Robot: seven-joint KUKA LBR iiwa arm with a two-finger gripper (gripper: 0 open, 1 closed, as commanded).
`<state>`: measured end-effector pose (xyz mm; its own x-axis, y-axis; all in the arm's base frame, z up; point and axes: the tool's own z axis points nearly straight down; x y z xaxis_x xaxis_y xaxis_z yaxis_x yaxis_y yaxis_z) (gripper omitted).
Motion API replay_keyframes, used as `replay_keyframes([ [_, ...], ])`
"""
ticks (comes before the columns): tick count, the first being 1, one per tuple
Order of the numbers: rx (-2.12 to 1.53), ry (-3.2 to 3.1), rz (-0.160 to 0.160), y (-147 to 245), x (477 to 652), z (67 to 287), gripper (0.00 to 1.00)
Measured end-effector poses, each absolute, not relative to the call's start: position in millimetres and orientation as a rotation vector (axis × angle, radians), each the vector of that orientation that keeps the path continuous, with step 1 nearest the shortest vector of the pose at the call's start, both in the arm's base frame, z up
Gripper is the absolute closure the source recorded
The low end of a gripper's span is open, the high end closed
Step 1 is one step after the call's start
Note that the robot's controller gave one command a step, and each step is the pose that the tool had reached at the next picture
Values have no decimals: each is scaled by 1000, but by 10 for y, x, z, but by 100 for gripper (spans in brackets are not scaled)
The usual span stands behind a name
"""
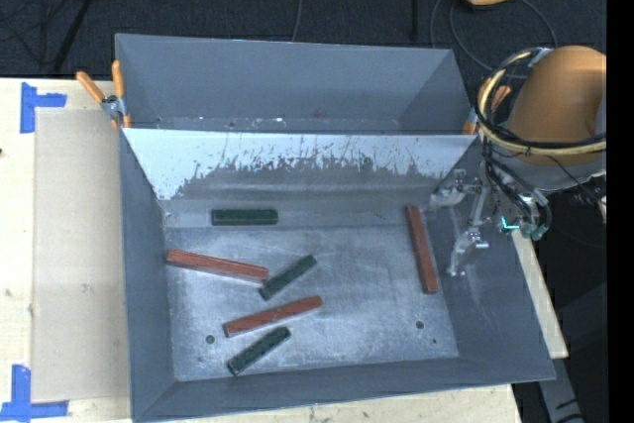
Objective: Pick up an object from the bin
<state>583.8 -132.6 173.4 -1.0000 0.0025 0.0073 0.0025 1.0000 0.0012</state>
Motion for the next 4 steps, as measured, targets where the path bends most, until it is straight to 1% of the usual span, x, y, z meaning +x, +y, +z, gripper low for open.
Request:
replay_keyframes([
  [1,0,-3141,0,-1322,5856,1774,0],
  [2,23,-3142,1,-873,5467,1557,0],
  [3,169,-3131,0,-402,5711,1624,0],
  [4,238,-3142,-1,-322,5791,1226,0],
])
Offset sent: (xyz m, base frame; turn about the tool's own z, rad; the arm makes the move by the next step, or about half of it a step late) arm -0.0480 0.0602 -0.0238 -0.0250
